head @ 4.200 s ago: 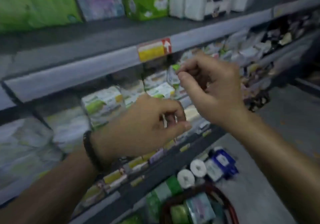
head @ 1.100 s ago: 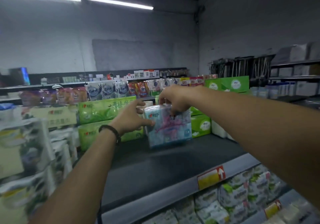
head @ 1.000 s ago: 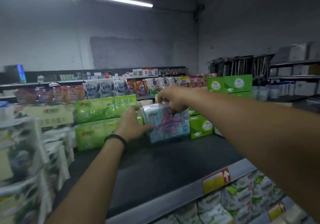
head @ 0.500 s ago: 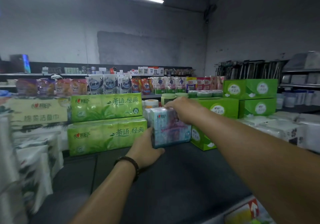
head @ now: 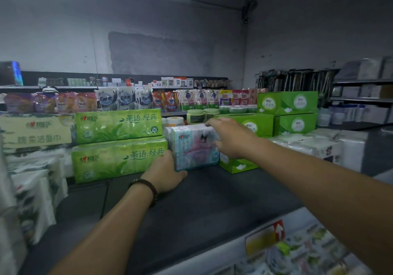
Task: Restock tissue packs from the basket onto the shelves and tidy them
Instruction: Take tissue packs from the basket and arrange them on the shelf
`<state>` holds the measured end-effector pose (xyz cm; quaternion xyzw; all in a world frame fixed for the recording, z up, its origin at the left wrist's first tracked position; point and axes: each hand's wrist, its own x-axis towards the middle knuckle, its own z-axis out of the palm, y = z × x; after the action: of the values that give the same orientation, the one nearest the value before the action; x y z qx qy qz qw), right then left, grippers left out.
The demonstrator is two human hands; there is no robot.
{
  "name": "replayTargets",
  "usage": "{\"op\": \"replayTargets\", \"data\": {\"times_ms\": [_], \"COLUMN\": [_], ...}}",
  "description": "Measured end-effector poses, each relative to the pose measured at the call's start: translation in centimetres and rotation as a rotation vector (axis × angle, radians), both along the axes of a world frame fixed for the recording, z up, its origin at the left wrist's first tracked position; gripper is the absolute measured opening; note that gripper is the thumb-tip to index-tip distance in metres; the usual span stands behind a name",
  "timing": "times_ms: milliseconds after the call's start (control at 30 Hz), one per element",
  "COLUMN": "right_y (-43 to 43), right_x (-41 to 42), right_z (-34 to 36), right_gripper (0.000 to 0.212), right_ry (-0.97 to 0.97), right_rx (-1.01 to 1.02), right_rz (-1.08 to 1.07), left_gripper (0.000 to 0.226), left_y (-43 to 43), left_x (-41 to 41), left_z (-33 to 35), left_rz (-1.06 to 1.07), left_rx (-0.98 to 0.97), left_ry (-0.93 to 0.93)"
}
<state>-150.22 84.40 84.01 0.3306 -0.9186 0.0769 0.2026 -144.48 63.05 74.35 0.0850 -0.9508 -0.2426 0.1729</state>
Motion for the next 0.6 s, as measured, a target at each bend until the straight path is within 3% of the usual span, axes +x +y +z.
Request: {"op": "replayTargets", "data": {"times_ms": [133,233,300,367,433,500,600], "right_y": [5.4,10.3,13.8,16.8,19.3,21.2,24.2], "right_x": [4.4,8.4,11.6,14.7,17.4,19.4,21.1], "right_z": [-1.4,-4.0,-6.7,-10.2,-14.6,-19.9,-29.8], "right_gripper": [0.043,0.025,0.016,0.009,0.003,0.006,0.014], "right_ry": [-0.022,-0.061,-0.098,-0.087,-0.094,-0.114,-0.319], "right_rx": [-0.113,-0.300,-0.417,-0.545,-0.688,-0.771,-0.865], "right_rz": [0.034,0.070,0.080,0.092,0.101,0.082,-0.037], "left_gripper": [0.030,0.018,0.013,0.014,0.015,0.015,0.009], "left_y": [1.8,5.3,9.8,14.7,19.1,22.8,27.9], "left_x": [2.5,5.9,9.9,14.2,17.3,18.5,18.5], "left_z": [2.1,4.8,6.0,5.6,3.1,-1.7,-12.2], "left_rz": [-0.057,-0.197,-0.408,-0.642,-0.817,-0.928,-1.026], "left_rx": [-0.168,-0.240,-0.200,-0.024,0.062,0.019,-0.058], "left_ry": [-0.087,-0.013,0.126,0.197,0.131,0.003,-0.315]}}
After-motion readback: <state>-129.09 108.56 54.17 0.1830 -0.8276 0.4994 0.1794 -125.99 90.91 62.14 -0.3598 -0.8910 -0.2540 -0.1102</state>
